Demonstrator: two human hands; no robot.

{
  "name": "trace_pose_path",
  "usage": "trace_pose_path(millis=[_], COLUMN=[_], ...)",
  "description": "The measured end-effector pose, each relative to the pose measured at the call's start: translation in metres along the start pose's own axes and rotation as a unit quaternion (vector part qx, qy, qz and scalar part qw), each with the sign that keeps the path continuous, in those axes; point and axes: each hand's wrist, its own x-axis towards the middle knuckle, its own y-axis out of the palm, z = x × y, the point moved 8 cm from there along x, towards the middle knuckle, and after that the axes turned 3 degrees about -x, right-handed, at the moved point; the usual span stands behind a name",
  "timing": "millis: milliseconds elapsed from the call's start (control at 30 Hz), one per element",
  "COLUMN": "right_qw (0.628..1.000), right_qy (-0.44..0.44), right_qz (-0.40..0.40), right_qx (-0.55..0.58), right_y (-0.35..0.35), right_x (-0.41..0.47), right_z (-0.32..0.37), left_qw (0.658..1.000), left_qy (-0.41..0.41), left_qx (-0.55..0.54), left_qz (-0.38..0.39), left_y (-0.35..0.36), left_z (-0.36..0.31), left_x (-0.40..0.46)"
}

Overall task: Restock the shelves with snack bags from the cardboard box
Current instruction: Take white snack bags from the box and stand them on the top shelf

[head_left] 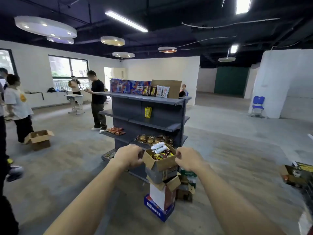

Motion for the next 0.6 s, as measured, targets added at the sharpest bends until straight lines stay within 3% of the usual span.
trace_pose_path(millis=[233,600], right_qw=[0.999,0.998], right_qy=[0.031,0.064], right_qz=[0.013,0.027], right_qx=[-0.021,-0.001], right_y=[0.038,0.094], right_x=[0.095,0.244], right_z=[0.031,0.028], left_qw=[0.997,0.997], left_qy=[0.014,0.026], left_qx=[0.045,0.021], left_qz=[0.069,0.076], left_y=[0.012,0.054], left_z=[0.099,0.189], left_x=[0.081,0.208])
